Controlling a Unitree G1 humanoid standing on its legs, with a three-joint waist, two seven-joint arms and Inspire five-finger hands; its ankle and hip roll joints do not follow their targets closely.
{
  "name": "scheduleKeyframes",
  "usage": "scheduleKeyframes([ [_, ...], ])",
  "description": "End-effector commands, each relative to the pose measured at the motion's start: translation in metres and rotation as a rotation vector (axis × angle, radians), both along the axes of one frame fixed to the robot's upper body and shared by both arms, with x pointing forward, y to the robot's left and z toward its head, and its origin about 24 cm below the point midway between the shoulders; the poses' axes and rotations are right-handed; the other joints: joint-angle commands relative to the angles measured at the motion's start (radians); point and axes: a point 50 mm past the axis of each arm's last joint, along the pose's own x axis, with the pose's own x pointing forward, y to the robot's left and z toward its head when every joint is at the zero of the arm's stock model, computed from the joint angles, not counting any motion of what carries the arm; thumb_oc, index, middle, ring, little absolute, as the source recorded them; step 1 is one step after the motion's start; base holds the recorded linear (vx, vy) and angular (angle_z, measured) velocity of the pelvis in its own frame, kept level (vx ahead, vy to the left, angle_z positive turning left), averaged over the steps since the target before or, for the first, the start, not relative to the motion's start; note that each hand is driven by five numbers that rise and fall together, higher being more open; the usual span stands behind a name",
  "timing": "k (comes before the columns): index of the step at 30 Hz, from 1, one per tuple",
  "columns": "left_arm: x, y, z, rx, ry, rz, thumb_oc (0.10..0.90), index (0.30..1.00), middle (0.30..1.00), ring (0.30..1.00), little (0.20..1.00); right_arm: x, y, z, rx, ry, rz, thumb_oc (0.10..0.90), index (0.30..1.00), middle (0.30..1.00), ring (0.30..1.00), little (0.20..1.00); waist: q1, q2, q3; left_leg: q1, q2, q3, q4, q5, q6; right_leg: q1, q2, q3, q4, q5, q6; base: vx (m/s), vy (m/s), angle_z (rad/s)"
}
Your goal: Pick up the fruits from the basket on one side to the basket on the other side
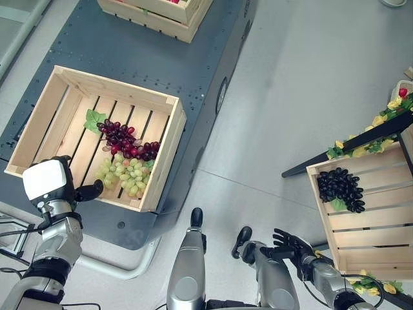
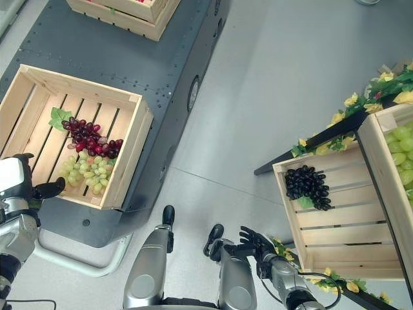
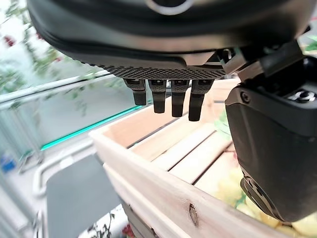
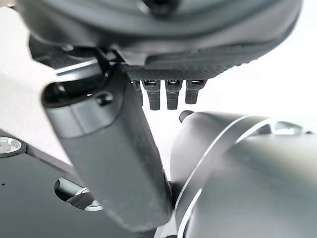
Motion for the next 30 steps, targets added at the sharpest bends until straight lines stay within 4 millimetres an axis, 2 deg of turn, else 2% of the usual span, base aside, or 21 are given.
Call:
scheduleKeyframes([
  [1,-0.006,0.026,0.046,0.252,-0.066,0.043,0.8,0.9,0.9,0.9,0.9,-0.025,-0.012,-0.008,-0.018,0.068,0.021,0.8,0.9,0.9,0.9,0.9,-0.029,-0.003,-0.029,-0.109,-0.037,0.06,0.111,-0.021,0.004,0.09,0.052,0.009,-0.092,0.036,-0.02,0.02,0.013,-0.04],
  [7,0.002,0.019,0.049,0.291,-0.015,-0.017,0.8,0.9,0.9,0.9,0.9,-0.023,-0.01,-0.008,-0.017,0.065,0.043,0.8,0.9,0.9,0.9,0.9,-0.033,-0.009,-0.027,-0.115,-0.032,0.074,0.122,-0.035,0.01,0.089,0.054,0.013,-0.093,0.038,-0.018,0.01,0.003,-0.01],
  [13,0.01,0.016,0.043,0.308,0.168,-0.043,0.8,0.9,0.9,0.9,0.9,-0.018,-0.01,-0.005,-0.034,0.063,0.065,0.8,0.9,0.9,0.9,0.9,-0.043,-0.014,-0.019,-0.134,-0.024,0.086,0.146,-0.029,0.011,0.092,0.062,0.022,-0.092,0.037,-0.021,0.02,0.017,-0.02],
  [23,0.024,0.015,0.053,0.244,0.237,-0.085,0.8,0.9,0.9,0.9,0.9,-0.012,-0.007,-0.002,-0.029,0.046,0.085,0.8,0.9,0.9,0.9,0.9,-0.05,-0.038,-0.007,-0.161,-0.007,0.104,0.175,-0.058,0.024,0.074,0.063,0.017,-0.074,0.041,-0.018,0.0,0.009,-0.03],
  [30,0.029,0.022,0.06,0.212,0.229,-0.001,0.8,0.9,0.9,0.9,0.9,-0.004,0.002,0.002,0.002,0.012,0.093,0.8,0.9,0.9,0.9,0.9,-0.053,-0.065,0.005,-0.189,-0.001,0.103,0.201,-0.069,0.031,0.061,0.07,0.018,-0.076,0.052,-0.014,0.0,0.001,0.02],
])
